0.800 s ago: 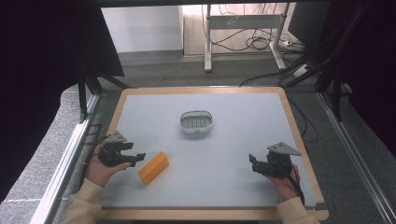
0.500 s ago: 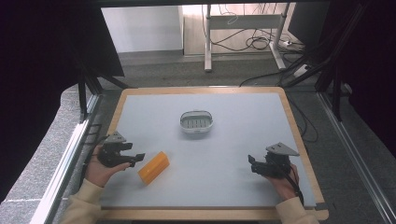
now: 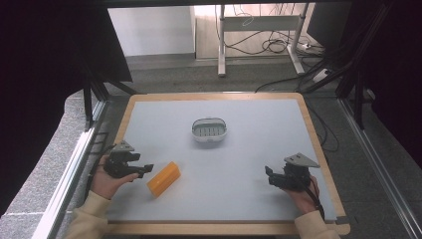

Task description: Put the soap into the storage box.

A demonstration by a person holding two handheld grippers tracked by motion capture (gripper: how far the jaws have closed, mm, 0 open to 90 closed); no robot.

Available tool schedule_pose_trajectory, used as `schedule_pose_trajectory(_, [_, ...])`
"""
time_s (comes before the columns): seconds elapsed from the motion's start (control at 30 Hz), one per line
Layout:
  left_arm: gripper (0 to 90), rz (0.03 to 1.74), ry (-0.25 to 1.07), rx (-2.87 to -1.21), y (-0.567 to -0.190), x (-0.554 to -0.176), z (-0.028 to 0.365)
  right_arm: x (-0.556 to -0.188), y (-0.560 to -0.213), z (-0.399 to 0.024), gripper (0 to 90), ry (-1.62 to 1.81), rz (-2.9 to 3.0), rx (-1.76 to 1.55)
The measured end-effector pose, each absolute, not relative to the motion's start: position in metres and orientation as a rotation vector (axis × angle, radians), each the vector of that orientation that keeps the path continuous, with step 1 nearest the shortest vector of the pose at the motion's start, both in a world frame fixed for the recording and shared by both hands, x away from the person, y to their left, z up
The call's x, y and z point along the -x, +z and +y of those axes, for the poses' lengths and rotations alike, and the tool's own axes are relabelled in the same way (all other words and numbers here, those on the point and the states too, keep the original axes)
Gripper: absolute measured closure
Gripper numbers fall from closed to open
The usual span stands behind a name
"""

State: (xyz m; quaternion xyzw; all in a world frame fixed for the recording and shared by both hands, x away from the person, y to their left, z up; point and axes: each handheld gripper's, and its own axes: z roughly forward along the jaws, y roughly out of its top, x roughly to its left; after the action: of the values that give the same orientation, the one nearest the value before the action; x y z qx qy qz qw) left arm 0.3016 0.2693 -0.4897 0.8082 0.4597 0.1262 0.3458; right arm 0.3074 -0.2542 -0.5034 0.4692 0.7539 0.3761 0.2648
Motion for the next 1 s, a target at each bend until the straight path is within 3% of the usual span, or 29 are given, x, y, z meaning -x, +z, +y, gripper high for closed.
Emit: schedule_pose_trajectory(1.0, [28.8,1.118,0.314,-2.143,-0.449,-0.290,0.256,-0.304,-0.503,-0.261,15.0,1.017,1.982,-1.286])
